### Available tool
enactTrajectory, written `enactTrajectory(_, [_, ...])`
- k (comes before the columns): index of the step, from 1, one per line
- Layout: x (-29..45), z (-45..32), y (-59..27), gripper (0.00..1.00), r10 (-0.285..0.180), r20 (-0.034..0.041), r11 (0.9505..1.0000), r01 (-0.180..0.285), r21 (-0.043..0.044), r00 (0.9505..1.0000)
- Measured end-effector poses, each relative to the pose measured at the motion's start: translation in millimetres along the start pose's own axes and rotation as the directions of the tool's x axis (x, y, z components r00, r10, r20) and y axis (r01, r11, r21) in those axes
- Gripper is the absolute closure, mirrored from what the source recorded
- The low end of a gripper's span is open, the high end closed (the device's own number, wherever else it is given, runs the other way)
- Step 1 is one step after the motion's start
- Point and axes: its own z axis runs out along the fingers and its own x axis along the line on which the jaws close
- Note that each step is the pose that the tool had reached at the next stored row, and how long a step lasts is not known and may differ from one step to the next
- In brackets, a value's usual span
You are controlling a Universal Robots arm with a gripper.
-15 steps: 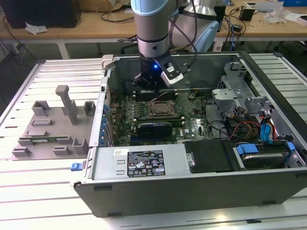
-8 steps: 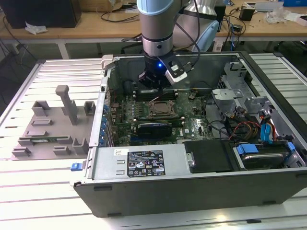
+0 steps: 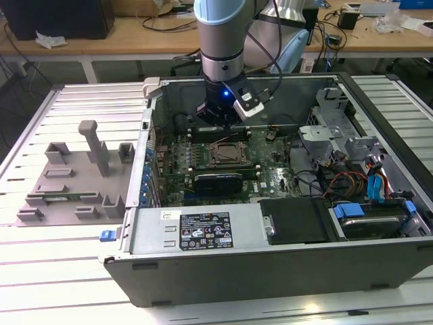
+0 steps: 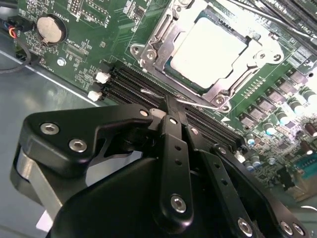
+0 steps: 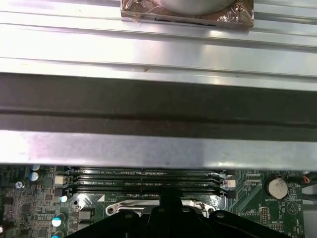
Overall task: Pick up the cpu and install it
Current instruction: 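Install the first cpu locking lever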
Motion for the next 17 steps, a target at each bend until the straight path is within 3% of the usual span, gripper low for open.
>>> enactTrajectory(5, [4.0, 5.2, -0.6, 0.89, 0.008, 0.0149, 1.0, -0.008, 0.0013, 0.9999])
enactTrajectory(10, [4.1, 5.9, -0.6, 0.89, 0.027, 0.0182, 0.9996, -0.027, 0.0034, 0.9995])
enactTrajectory(12, [4.2, 6.1, -0.6, 0.89, 0.053, 0.022, 0.9986, -0.053, 0.0055, 0.9983])
enactTrajectory(17, [4.3, 7.6, -0.9, 0.89, 0.141, 0.0352, 0.9898, -0.142, 0.0127, 0.9894])
